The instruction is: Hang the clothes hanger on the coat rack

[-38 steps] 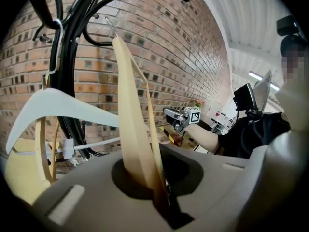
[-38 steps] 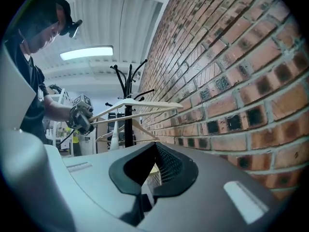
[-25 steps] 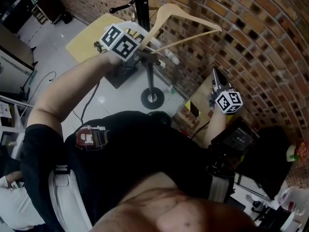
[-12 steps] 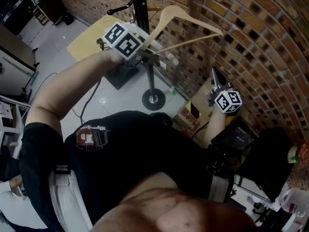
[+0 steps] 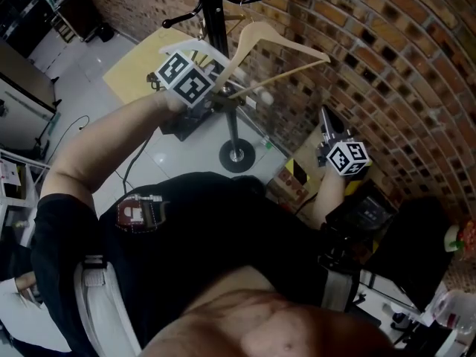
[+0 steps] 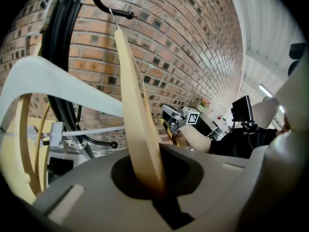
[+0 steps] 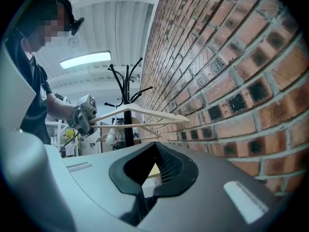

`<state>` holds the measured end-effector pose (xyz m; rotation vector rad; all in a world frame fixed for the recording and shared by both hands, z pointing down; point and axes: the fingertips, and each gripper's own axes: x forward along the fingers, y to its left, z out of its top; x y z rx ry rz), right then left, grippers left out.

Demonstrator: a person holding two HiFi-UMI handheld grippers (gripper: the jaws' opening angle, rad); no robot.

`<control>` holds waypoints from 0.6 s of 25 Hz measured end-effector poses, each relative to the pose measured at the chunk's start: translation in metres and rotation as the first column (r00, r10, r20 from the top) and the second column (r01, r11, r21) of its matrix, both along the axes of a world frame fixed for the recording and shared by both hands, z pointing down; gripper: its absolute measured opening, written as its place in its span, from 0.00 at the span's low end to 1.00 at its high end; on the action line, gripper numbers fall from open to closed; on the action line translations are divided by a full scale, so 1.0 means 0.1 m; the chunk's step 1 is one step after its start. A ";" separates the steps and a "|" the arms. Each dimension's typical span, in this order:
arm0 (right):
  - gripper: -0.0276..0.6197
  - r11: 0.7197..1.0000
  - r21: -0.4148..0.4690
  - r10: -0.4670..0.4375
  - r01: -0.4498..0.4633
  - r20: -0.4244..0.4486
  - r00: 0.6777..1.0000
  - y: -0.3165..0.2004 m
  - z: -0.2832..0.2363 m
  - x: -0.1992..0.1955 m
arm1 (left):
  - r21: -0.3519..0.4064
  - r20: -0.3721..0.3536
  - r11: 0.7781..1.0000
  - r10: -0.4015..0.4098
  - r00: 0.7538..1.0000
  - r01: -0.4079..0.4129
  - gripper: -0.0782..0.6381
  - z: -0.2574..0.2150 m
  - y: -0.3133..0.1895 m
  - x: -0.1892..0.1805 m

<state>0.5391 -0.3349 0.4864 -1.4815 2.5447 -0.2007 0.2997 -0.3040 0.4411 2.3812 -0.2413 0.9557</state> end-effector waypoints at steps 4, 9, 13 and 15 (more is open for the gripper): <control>0.06 1.000 -0.006 -0.010 0.010 0.004 1.000 -0.01 0.03 -0.05 | -0.002 0.002 0.999 -0.054 0.999 0.054 0.14 0.08 -0.08 -0.18; 0.06 1.000 -0.009 -0.012 0.012 0.008 1.000 -0.02 0.03 -0.06 | 0.027 0.009 0.995 -0.097 0.995 0.096 0.15 0.17 -0.18 -0.24; 0.06 1.000 -0.012 -0.015 0.016 0.006 1.000 -0.01 0.04 -0.09 | 0.054 -0.030 0.991 -0.120 0.992 0.122 0.16 0.22 -0.21 -0.24; 0.06 1.000 -0.014 -0.014 0.014 0.003 1.000 -0.01 0.05 -0.08 | 0.063 -0.046 0.988 -0.138 0.989 0.141 0.20 0.24 -0.24 -0.24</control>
